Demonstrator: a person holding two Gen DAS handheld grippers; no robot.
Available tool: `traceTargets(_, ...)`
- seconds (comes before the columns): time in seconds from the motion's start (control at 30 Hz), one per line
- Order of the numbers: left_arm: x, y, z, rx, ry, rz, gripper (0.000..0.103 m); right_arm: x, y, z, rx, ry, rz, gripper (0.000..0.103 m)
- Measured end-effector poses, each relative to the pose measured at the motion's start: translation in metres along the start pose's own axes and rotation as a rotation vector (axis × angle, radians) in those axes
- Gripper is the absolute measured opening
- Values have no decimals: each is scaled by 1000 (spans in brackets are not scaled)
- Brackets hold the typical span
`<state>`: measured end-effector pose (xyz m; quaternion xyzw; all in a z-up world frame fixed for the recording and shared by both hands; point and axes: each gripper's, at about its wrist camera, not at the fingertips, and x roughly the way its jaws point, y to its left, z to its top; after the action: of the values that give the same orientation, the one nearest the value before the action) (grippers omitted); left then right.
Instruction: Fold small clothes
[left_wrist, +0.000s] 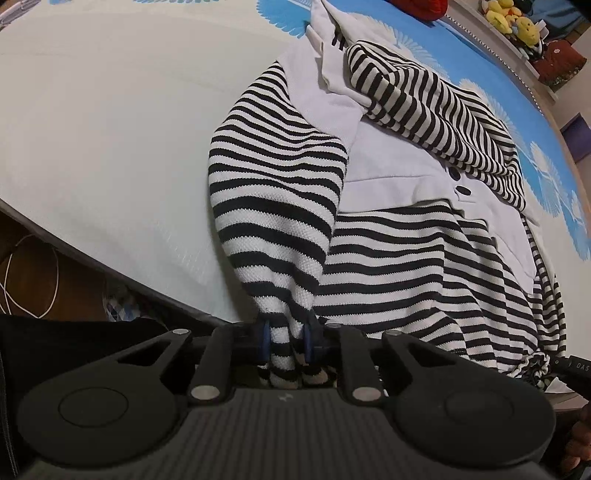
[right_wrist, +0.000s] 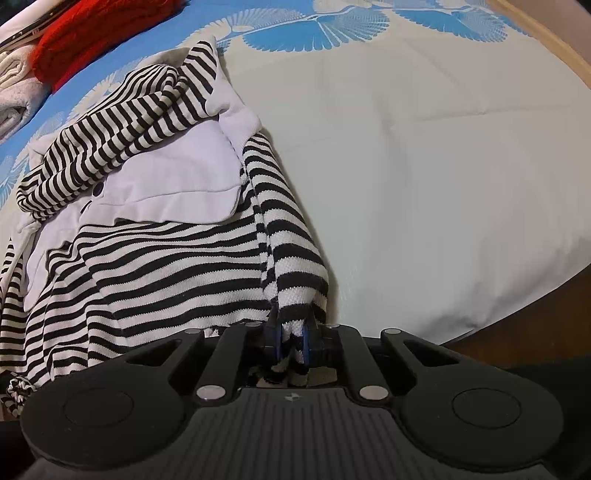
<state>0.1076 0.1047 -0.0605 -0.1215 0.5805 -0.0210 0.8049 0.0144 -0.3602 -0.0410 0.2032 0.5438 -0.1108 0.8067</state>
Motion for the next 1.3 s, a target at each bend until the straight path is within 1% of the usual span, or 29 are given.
traceTargets(0.57,-2,-2,0,10,-8,1,12,-1,3,0,-9,-12,1,7)
traceTargets(0.67,-5,-3,0,14,-23,4,9,-6,2,1,-6,-39,7,6)
traceTargets(0.77,-14,-9,1,45,-66,12,8,-18,3,5,0,-100,37,6)
traceTargets(0.83,-24,-17,7,81,-88,8,8,-33,7,11,-34,-153,65,5)
traceTargets(0.9,-41,-22,16,96,-127,-21,8,-53,10,19,-62,-218,94,5)
traceTargets(1.03,-80,-31,28,105,-212,-61,7,-100,3,38,-30,-323,166,5)
traceTargets(1.13,-112,-34,19,118,-272,-89,7,-133,-4,38,-16,-365,227,5)
traceTargets(1.23,-138,-30,4,107,-270,-156,7,-165,-10,22,-52,-388,257,5)
traceTargets(1.3,-157,-25,-5,103,-274,-202,7,-187,-21,12,-40,-395,276,5)
